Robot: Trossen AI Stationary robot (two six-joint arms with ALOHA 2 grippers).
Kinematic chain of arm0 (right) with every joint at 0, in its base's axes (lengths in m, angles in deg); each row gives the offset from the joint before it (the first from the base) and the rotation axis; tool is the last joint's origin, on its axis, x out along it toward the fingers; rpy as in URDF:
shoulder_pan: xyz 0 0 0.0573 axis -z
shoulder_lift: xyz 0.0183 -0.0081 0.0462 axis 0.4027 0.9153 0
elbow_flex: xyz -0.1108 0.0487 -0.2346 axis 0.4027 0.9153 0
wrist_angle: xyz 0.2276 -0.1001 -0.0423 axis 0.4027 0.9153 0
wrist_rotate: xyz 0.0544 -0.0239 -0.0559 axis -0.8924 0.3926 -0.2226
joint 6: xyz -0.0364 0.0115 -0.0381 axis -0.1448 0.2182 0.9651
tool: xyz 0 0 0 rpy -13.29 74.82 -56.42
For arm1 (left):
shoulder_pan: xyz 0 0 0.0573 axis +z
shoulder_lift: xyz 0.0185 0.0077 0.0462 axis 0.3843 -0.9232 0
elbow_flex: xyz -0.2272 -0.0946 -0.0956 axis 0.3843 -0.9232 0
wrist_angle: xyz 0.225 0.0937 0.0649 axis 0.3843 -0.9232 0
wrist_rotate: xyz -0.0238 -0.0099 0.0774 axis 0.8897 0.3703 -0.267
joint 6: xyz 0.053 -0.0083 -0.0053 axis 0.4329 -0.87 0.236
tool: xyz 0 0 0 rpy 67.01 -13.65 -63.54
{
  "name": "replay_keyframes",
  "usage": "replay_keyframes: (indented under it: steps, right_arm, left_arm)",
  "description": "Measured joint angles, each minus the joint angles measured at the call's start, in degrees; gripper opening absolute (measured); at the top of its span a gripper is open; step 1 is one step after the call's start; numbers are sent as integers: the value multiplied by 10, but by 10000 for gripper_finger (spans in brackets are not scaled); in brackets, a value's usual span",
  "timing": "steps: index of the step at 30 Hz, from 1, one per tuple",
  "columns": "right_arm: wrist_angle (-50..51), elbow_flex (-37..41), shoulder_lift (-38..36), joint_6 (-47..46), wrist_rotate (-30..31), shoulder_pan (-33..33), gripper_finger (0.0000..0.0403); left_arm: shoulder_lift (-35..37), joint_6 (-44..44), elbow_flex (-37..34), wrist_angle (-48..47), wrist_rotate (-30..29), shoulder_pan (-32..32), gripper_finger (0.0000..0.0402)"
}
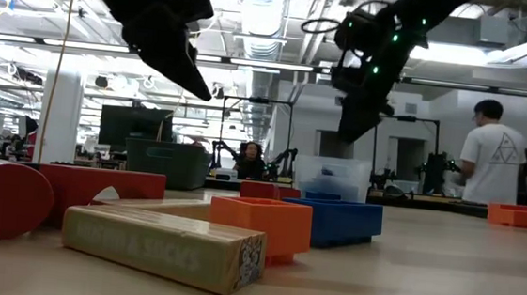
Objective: Sort blocks
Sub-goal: Put the orange game piece into the blue bin
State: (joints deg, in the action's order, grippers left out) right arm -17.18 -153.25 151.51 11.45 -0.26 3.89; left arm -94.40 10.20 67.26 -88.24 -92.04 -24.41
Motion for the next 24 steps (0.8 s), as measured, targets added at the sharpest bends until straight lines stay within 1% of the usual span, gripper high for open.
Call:
replay_keyframes:
  steps: [2,6,9,12,17,20,24]
  right_arm:
    - [50,-17,-14,1,10,-12,194]
    - [180,-39,-48,25,14,-47,192]
    - [284,-32,-64,43,14,-72,192]
    - [355,-1,-73,44,14,-93,194]
    - [403,85,-75,37,10,-113,198]
    - [410,130,-74,37,9,-104,199]
    - [404,167,-74,53,21,-81,199]
  left_arm:
    - [0,0,0,-9,0,-5,263]
    - [0,-5,0,-29,0,-12,263]
    - [0,-8,-1,-40,0,-17,263]
    - [0,-8,-4,-37,0,-21,263]
    - [0,-8,-5,-38,0,-21,263]
    - [0,-7,-5,-37,0,-21,263]
    - [0,0,-5,-37,0,-21,263]
